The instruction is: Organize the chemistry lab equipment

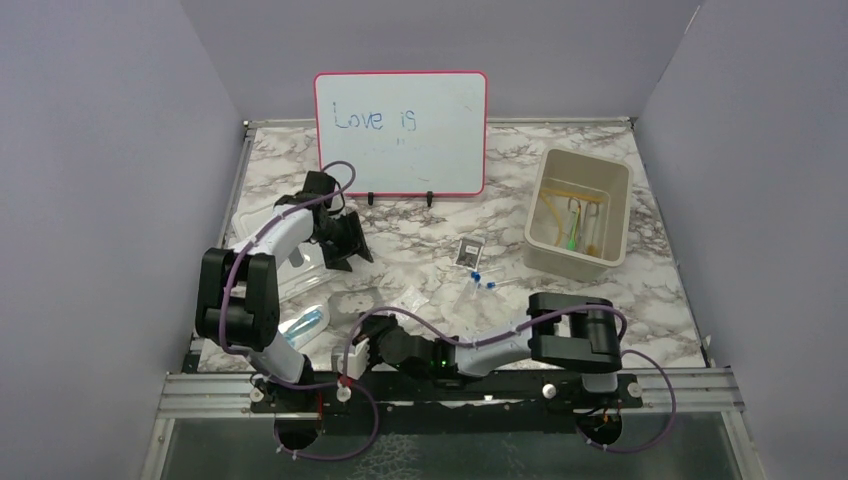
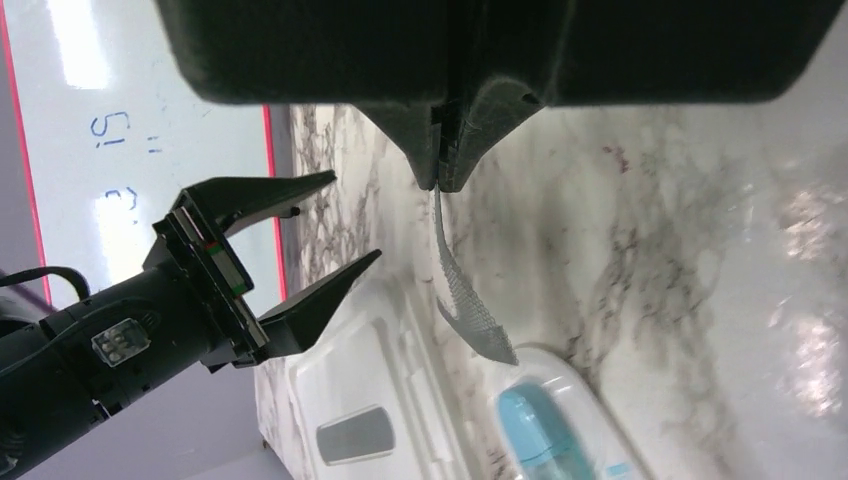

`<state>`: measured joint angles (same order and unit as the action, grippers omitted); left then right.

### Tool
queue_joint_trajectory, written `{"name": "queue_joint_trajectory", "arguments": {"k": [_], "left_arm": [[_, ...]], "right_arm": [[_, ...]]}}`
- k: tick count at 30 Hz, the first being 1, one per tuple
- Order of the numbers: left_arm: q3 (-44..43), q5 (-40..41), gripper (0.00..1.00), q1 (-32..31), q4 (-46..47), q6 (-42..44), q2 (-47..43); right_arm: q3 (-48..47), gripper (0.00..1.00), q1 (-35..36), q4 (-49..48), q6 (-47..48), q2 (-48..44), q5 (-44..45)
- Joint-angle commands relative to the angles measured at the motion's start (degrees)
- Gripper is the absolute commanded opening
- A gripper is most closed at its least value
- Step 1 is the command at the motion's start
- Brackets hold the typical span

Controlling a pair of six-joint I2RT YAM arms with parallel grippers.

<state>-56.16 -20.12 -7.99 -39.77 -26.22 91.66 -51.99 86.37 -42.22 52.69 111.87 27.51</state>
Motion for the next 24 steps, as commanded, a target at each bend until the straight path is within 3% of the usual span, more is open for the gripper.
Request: {"name": "queue_joint_trajectory", "arguments": {"k": [1,7,17,24], "left_arm": [[-9.8,0.69,0.62,-0.14,-3.13,0.36,0.51],[-23.27,3.36,0.7,-0.15,-6.78,0.18,2.99],[-44.29,7.28,0.7,0.08,-11.91,0.35,9.67],[-51.2,10.85,0.7,0.13,-12.78,1.0,11.67]], "right_arm": [[-5.55,0.01,-3.65,12.0,-9.69,-7.61,-5.01],[-12.09,0.0,-10.15,26.9,-21.39,-13.11,-15.05],[-17.36,0.01,-21.53,37.28,-33.69,-16.77,-31.43],[-19.04,0.01,-31.55,41.21,-39.84,-18.52,-42.94]]}}
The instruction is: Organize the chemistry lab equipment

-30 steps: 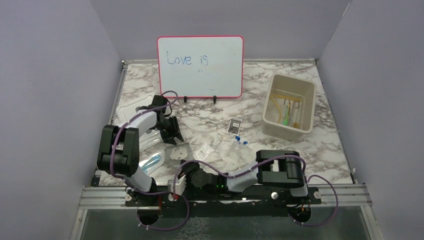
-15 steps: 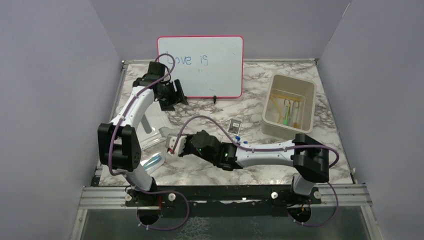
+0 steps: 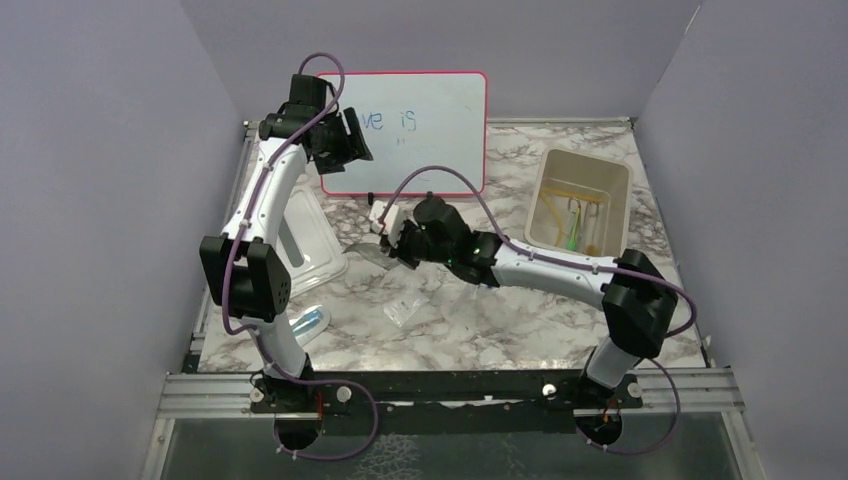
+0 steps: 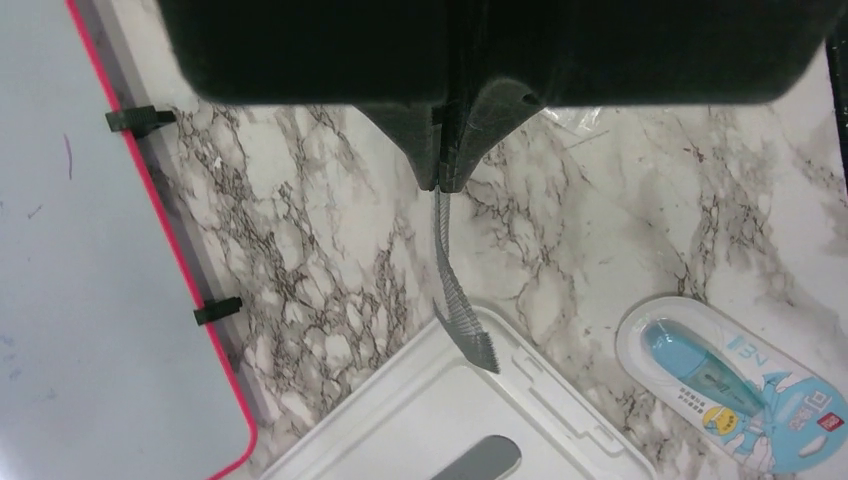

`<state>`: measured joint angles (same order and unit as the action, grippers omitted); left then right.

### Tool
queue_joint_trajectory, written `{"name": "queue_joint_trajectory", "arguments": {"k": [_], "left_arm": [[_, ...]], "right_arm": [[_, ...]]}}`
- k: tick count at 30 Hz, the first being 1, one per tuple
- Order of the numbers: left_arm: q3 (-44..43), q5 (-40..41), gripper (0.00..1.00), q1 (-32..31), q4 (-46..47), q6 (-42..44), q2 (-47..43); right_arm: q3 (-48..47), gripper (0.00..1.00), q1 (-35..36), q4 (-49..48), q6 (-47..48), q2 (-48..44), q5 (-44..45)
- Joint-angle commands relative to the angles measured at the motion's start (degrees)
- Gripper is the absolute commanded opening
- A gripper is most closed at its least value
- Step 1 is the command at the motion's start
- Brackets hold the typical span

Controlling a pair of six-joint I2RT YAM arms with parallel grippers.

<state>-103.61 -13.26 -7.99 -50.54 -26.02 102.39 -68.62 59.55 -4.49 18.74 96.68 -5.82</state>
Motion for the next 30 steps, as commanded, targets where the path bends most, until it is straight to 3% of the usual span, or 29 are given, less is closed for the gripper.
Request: {"name": "queue_joint_trajectory", "arguments": {"k": [1,7,13,15,17,20,24,30], "left_arm": [[-4.39,4.43,0.7,0.14,-2.01,0.72,1.11],[-8.59,11.0,0.7,0.21,-1.83,-0.91,1.3],[-11.77,17.77,0.7,0.24,-1.14,-1.66,0.96],[-11.52,17.36,0.7,0.23,-0.16,-1.31,0.48],[-10.77,16.32,0.7,0.17,0.96,-0.39,-0.19],[-8.69,15.86,0.7,0.22,2.6,0.83,-1.51],[-6.43,13.56,0.7,0.24,4.66,2.26,-2.97],[-0.87,9.05,0.7,0.11,8.92,2.83,-5.81]], "right_arm": [[-2.62,0.01,-6.21,3.52,-7.41,-3.67,-10.85],[-3.89,0.01,-16.33,3.61,-15.62,-5.41,-17.76],[-4.69,0.01,-26.99,2.61,-26.74,-9.55,-18.86],[-4.55,0.01,-30.2,2.11,-31.87,-12.16,-13.47],[-4.76,0.01,-32.05,3.1,-37.54,-15.9,-2.07],[-6.3,0.0,-33.27,4.27,-39.26,-20.42,11.66],[-10.8,0.01,-36.99,13.11,-40.78,-21.14,19.5],[-8.79,0.01,-45.84,19.56,-43.02,-26.05,28.45]]}}
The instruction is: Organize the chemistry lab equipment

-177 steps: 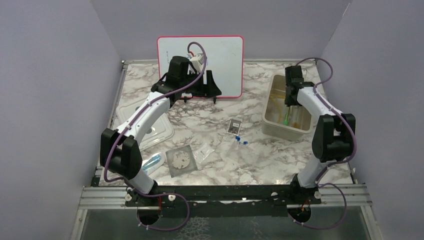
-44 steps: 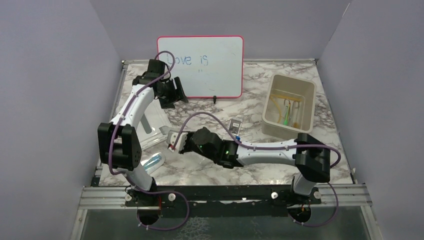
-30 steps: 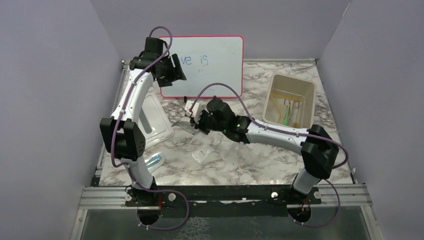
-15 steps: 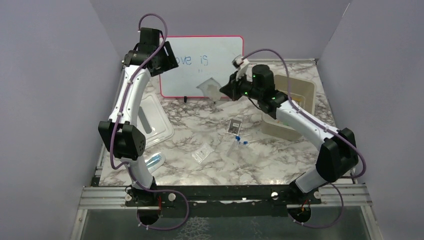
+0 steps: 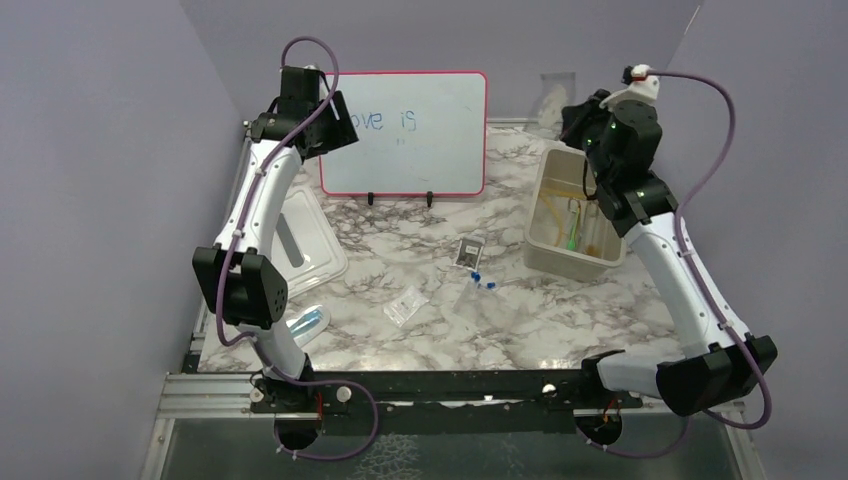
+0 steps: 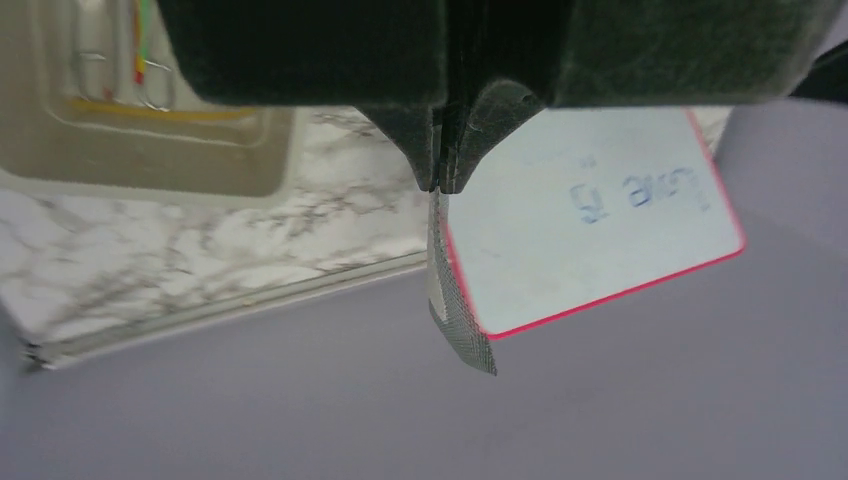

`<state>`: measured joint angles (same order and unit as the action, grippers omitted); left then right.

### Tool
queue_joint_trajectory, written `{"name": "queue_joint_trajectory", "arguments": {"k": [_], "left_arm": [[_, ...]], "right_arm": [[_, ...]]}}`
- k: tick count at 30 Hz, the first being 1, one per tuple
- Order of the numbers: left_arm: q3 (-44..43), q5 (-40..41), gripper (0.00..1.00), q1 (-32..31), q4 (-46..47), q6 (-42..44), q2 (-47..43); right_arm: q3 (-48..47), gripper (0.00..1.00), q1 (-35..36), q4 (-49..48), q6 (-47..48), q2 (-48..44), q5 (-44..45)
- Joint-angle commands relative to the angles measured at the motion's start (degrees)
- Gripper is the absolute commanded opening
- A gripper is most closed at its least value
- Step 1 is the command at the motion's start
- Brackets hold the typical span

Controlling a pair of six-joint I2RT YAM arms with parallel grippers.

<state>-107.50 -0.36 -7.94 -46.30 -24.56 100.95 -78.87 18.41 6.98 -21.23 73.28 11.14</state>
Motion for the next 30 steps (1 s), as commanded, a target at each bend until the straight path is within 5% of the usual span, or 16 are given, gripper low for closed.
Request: {"name": "queue_joint_trajectory", "arguments": {"k": [1,12,21,30], "left_arm": [[3.9,-4.45,0.7,0.04,5.25,1.43,-4.75],[9.24,-9.82,0.7,-0.38,7.47,1.05,-6.05],[12.63,-10.36,0.7,-0.84,7.7,0.59,-7.52],[12.67,-10.66,0.7,-1.15,7.86,0.12,-7.04]], "right_arm": [[1.75,0.01,-5.84,9.08,-2.91,-3.48,12.96],[10.29,0.01,-10.61,16.18,-0.11,-3.96,14.97],[10.72,0.01,-10.64,15.07,18.3,5.3,25.69],[11.22,0.01,-10.61,13.97,23.47,12.17,22.3]]}}
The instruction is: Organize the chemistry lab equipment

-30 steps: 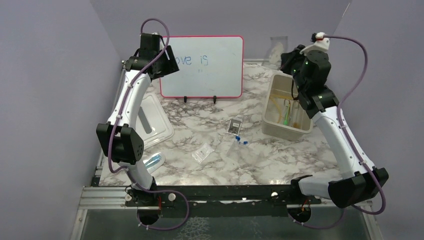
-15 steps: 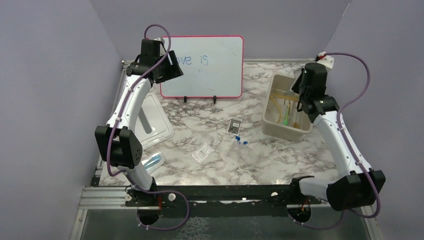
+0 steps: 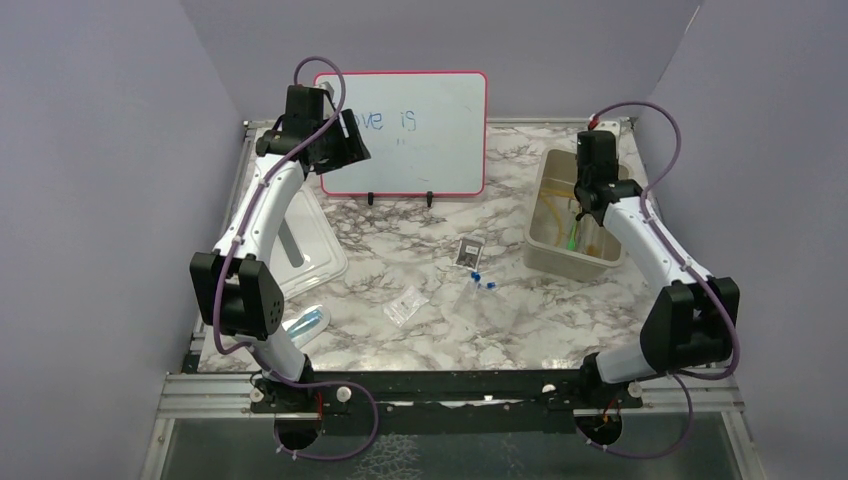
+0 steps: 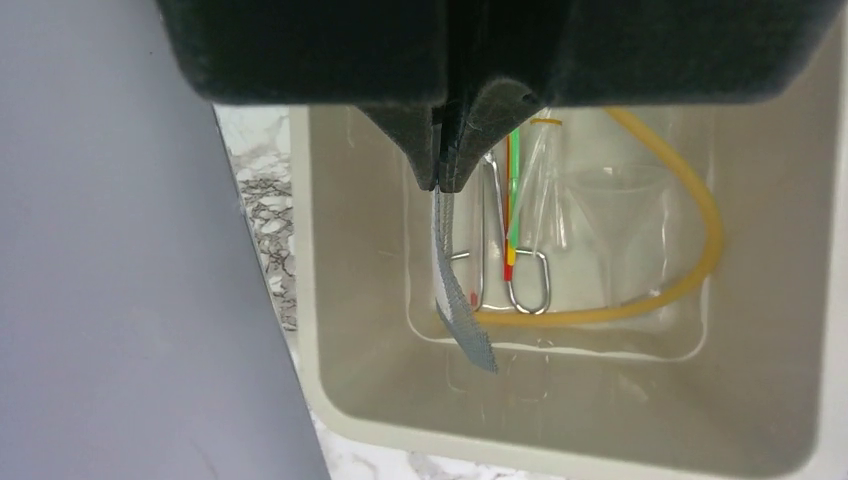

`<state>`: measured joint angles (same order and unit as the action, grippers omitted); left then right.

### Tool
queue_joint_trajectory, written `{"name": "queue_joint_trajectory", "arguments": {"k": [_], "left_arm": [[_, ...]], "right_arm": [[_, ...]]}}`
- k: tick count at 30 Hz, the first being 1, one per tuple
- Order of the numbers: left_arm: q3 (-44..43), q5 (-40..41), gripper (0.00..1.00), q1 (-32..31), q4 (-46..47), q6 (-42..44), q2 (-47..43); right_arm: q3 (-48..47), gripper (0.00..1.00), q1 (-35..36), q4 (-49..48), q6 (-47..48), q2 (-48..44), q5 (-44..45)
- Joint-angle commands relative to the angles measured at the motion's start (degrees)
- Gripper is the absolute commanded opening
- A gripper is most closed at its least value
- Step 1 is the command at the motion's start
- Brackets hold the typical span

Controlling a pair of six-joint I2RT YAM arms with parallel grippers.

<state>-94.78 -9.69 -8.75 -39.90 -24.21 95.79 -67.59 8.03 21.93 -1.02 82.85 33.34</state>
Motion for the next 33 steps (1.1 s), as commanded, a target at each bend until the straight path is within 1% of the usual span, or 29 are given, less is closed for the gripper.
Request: {"name": "queue_joint_trajectory", "arguments": {"k": [1,5,9,11,16,18,21,26,31,33], "left_arm": [[0.09,-1.3,0.7,-0.35,1.44,-0.23,-1.92],[0.67,-1.31,0.7,-0.3,1.43,-0.23,-1.83],[1.09,-1.4,0.7,-0.39,1.47,-0.23,-1.83],[1.09,-1.39,0.7,-0.38,1.46,-0.18,-1.75],[0.27,-1.29,0.7,-0.4,1.46,0.2,-1.19],[-0.03,-1.17,0.7,-0.4,1.47,0.26,-0.96],[-0.38,-1.2,0.7,-0.4,1.48,0.47,-0.94],[-0.46,-1.29,0.7,-0.4,1.47,1.03,-1.25],[-0.25,-1.72,0.71,-0.39,1.47,1.72,-1.78],[-0.03,-2.45,0.71,-0.49,1.49,2.02,-2.11]], "right_arm": [[-0.08,0.01,-0.29,-0.86,3.67,3.41,-0.13],[-0.39,0.01,-0.17,-0.52,4.88,6.16,0.97],[-1.75,0.04,0.03,0.19,5.05,8.84,0.44],[-3.27,0.06,0.27,1.1,4.05,10.18,-1.7],[-7.18,0.13,0.54,3.71,0.38,12.17,-10.59],[-7.63,0.16,0.49,3.5,-1.29,11.85,-13.47],[-7.34,0.24,0.49,1.86,-2.35,10.59,-15.11],[-8.87,0.26,0.49,3.11,-5.11,7.79,-17.31],[-11.65,0.35,0.5,8.7,-9.33,4.61,-19.05],[-12.93,0.39,0.49,11.63,-10.26,3.61,-21.62]]}}
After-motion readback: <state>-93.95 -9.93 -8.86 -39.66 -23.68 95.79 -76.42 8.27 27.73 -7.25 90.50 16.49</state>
